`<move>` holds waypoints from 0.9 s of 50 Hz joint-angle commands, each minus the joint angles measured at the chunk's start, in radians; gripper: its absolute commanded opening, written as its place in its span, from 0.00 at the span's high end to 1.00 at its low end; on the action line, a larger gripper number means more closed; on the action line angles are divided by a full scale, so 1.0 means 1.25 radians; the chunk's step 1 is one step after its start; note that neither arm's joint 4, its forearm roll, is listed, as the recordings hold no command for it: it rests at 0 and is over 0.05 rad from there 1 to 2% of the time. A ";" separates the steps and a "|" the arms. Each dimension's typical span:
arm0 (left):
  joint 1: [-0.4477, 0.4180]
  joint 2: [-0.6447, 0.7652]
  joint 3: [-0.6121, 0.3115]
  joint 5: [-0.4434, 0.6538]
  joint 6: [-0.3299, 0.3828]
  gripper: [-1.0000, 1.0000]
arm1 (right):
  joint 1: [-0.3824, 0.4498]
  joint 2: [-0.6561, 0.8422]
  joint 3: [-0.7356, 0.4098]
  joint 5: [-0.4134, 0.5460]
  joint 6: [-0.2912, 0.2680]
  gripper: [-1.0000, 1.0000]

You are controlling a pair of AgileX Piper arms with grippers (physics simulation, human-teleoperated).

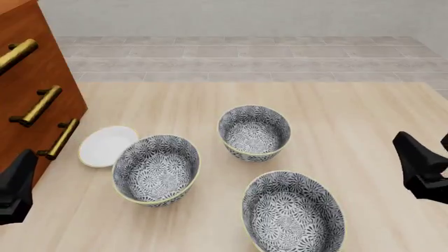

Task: Stack the bowl at the front on the bowl in the middle.

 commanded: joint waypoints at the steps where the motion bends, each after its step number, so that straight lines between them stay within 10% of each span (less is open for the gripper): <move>1: 0.002 0.033 0.000 -0.031 0.002 0.00 | 0.038 0.184 -0.065 -0.044 0.025 0.00; 45: 0.012 0.065 0.000 -0.059 -0.002 0.00 | 0.171 0.659 -0.363 0.087 0.168 0.00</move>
